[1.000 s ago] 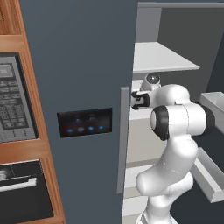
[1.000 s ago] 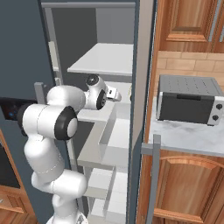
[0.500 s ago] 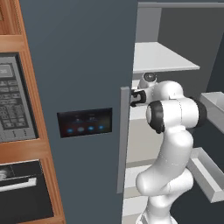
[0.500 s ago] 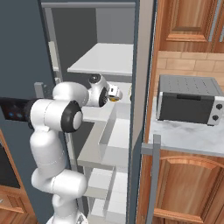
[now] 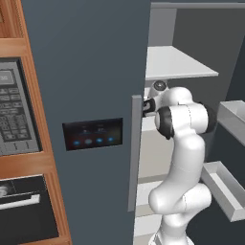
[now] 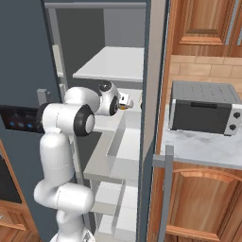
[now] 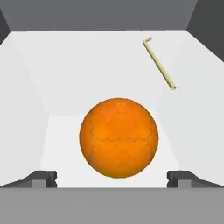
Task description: Pick the orange and mango from the fridge and place them on the plate next to the blender to make a fruit smoothie.
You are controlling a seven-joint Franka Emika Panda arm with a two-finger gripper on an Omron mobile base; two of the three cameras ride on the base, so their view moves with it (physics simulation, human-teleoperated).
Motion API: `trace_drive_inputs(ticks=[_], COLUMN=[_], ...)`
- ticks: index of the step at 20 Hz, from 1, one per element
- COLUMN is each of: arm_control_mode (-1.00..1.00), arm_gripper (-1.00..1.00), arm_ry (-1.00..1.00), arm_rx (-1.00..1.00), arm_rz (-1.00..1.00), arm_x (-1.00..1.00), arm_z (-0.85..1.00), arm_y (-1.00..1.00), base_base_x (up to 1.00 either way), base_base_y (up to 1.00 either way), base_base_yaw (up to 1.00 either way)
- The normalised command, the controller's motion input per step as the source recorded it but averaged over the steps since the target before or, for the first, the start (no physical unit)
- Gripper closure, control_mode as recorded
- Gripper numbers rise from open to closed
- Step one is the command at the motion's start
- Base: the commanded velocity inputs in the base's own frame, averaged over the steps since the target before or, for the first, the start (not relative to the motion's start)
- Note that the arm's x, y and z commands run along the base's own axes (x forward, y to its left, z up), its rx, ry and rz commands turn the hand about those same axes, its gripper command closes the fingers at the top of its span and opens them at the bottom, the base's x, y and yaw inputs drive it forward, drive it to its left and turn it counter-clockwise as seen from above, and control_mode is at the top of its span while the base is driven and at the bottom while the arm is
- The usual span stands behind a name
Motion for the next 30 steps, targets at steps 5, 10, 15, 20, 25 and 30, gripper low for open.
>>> trace_drive_inputs(ticks=[5,10,15,20,25,30], arm_control_mode=[-1.00,-1.00,-1.00,-1.00,-1.00,-1.00], arm_gripper=[-1.00,-1.00,1.00,1.00,1.00,1.00], arm_ry=[0.01,0.01,0.01,-0.01,-0.07,-0.03], arm_rx=[0.01,0.00,0.00,0.01,0.03,0.06], arm_rz=[0.00,0.00,0.00,0.00,0.00,-0.01], arm_x=[0.38,0.32,0.09,-0.08,-0.84,-0.92], arm_z=[-0.11,-0.12,-0.22,-0.07,-0.10,0.01], arm_y=[-0.09,-0.09,-0.03,-0.01,-0.01,0.00], base_base_x=[0.00,0.00,0.00,0.00,0.00,0.00], base_base_y=[0.00,0.00,0.00,0.00,0.00,0.00], base_base_yaw=[0.00,0.00,0.00,0.00,0.00,0.00])
